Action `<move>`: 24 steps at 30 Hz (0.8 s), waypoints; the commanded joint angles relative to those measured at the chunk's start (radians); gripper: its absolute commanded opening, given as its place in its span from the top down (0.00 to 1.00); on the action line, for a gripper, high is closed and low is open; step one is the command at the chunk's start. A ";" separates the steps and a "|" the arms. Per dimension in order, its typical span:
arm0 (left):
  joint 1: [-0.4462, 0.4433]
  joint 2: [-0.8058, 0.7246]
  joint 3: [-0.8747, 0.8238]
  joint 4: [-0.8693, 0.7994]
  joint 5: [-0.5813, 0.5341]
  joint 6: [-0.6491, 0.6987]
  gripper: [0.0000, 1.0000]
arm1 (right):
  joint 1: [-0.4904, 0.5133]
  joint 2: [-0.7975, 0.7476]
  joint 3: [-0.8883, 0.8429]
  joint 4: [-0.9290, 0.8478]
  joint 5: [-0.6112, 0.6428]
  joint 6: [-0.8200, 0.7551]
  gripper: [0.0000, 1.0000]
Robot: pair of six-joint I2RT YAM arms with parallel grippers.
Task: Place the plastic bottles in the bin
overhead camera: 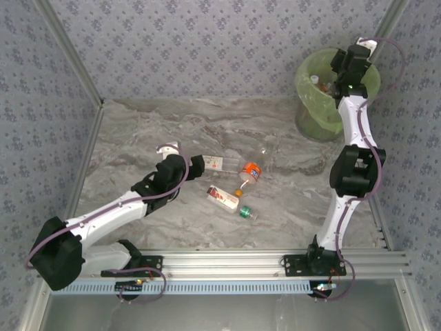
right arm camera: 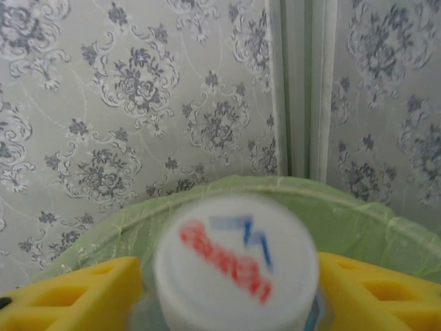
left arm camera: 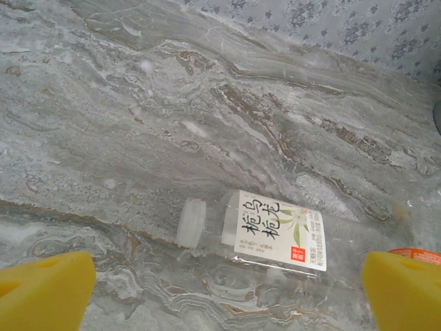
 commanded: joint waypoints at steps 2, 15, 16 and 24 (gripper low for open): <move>0.006 -0.040 -0.028 -0.004 -0.046 -0.029 0.01 | 0.008 0.003 0.051 -0.098 0.027 -0.006 0.15; 0.017 -0.017 -0.023 0.001 -0.025 -0.037 0.01 | 0.018 -0.076 -0.015 -0.101 0.017 -0.015 0.01; 0.019 -0.013 -0.023 0.001 -0.020 -0.039 0.01 | 0.021 -0.081 -0.018 -0.100 0.013 -0.018 0.01; 0.032 0.009 -0.011 -0.005 0.018 -0.049 0.01 | 0.060 -0.156 -0.091 -0.032 0.004 -0.041 0.01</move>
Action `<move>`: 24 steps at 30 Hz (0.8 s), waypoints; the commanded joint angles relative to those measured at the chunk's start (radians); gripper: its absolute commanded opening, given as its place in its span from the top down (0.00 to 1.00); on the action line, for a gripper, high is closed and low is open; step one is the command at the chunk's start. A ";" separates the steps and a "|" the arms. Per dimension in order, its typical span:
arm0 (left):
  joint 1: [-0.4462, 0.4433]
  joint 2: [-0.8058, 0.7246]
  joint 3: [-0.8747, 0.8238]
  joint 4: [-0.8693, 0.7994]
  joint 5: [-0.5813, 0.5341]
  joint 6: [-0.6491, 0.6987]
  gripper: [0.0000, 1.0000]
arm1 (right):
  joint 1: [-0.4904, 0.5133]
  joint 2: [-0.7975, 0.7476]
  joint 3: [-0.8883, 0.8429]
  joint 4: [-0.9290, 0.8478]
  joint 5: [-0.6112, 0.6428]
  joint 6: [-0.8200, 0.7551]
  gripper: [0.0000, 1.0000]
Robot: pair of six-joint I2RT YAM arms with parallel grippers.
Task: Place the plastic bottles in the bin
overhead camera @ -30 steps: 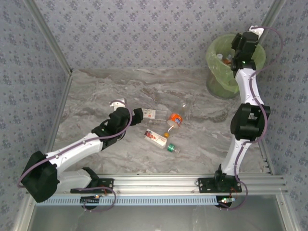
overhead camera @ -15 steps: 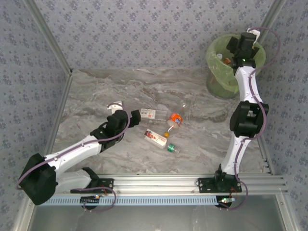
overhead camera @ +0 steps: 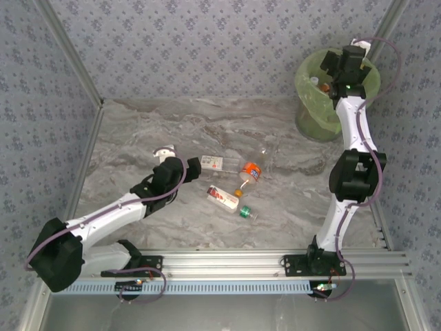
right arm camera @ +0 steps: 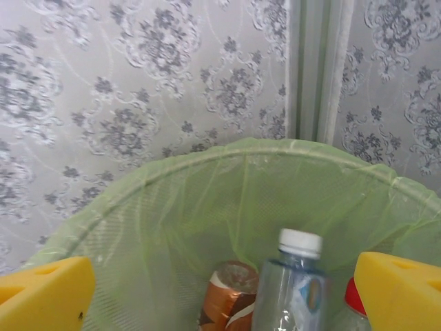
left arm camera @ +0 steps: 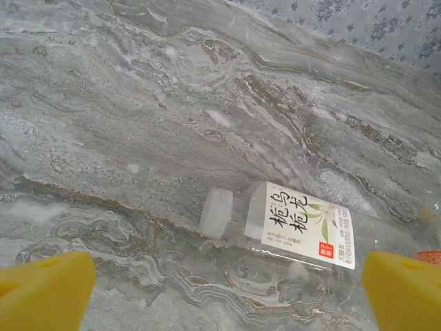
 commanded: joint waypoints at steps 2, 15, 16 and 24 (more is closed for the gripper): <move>0.024 0.024 0.030 0.001 0.057 -0.016 0.01 | 0.027 -0.096 -0.058 0.076 -0.006 -0.027 0.01; 0.077 0.173 0.152 -0.084 0.218 -0.069 0.01 | 0.081 -0.314 -0.274 0.112 -0.128 -0.047 0.01; 0.080 0.181 0.158 -0.084 0.228 -0.075 0.01 | 0.085 -0.331 -0.285 0.101 -0.148 -0.057 0.01; 0.105 0.198 0.165 -0.096 0.270 -0.068 0.01 | 0.095 -0.456 -0.385 0.057 -0.270 -0.093 0.01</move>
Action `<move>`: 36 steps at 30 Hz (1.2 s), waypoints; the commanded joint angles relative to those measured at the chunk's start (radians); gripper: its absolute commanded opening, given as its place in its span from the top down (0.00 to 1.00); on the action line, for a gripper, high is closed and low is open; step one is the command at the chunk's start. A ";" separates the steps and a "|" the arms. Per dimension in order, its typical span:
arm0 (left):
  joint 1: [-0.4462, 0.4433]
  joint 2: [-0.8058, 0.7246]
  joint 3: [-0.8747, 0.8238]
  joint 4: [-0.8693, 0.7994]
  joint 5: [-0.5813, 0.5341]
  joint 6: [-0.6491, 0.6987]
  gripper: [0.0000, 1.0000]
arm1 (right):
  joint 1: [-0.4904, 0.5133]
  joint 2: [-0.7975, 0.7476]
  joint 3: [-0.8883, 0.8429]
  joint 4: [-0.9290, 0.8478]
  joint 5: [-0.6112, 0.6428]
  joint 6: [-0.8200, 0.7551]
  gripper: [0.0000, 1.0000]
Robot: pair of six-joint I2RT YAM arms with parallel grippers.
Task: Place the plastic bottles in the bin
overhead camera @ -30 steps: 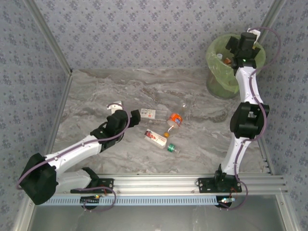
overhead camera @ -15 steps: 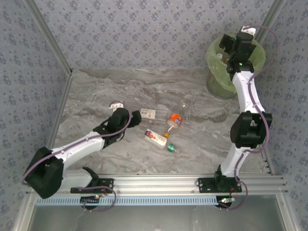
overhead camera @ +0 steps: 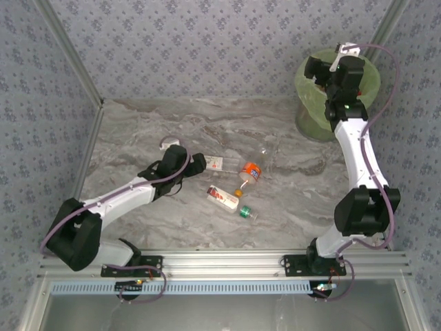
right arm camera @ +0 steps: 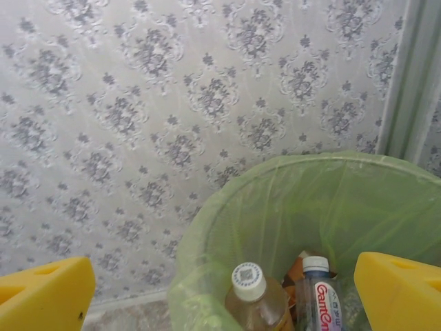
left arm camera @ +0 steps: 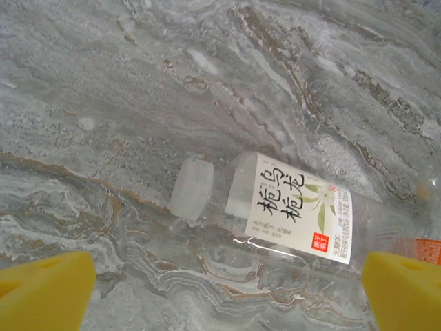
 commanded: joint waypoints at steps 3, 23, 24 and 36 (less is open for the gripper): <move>0.018 0.009 0.064 -0.051 0.069 0.160 0.01 | 0.001 -0.094 -0.046 -0.068 -0.136 -0.028 0.01; 0.172 0.071 0.216 -0.179 0.422 1.045 0.01 | 0.100 -0.321 -0.273 -0.230 -0.301 -0.035 0.01; 0.187 0.077 0.212 -0.170 0.477 1.079 0.01 | 0.109 -0.328 -0.279 -0.243 -0.307 -0.043 0.01; 0.225 0.149 0.279 -0.318 0.715 1.440 0.01 | 0.225 -0.362 -0.300 -0.330 -0.257 -0.111 0.01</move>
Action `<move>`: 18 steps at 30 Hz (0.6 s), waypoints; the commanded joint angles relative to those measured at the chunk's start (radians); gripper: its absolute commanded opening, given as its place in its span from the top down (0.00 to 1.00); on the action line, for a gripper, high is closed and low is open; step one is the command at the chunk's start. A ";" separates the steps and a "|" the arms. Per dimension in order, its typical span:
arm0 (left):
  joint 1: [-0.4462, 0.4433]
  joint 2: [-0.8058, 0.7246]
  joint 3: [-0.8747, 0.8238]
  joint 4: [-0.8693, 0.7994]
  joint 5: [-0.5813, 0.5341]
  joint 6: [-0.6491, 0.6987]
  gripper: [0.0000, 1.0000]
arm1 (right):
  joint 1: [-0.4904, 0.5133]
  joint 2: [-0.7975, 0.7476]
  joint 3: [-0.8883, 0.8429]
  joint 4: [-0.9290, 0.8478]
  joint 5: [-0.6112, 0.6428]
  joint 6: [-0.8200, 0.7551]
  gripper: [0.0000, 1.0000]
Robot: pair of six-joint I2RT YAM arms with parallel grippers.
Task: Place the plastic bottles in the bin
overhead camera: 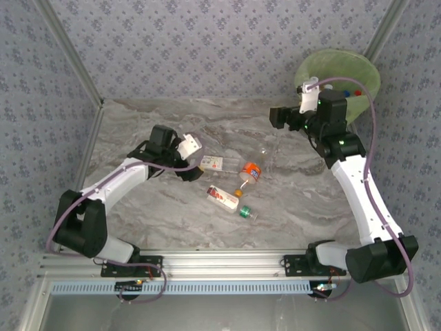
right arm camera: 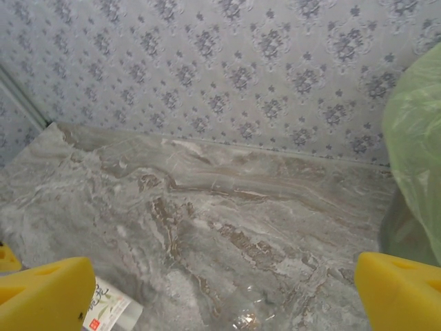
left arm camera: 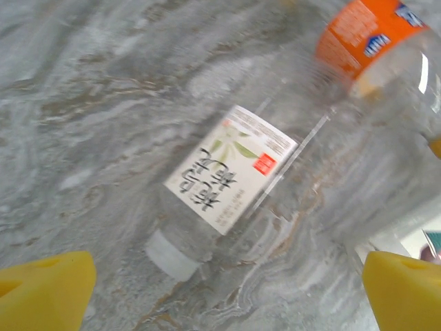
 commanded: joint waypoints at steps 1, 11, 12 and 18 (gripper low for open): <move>0.016 0.051 0.069 -0.100 0.116 0.152 0.01 | 0.014 -0.021 -0.016 -0.028 0.033 -0.029 0.01; 0.010 0.302 0.250 -0.127 0.005 0.276 0.01 | 0.025 -0.043 -0.020 -0.035 0.062 -0.028 0.01; 0.011 0.334 0.285 -0.168 0.011 0.298 0.01 | 0.026 -0.047 -0.023 -0.035 0.064 -0.027 0.01; -0.005 0.451 0.424 -0.344 0.105 0.393 0.01 | 0.026 -0.074 -0.046 -0.042 0.092 -0.046 0.01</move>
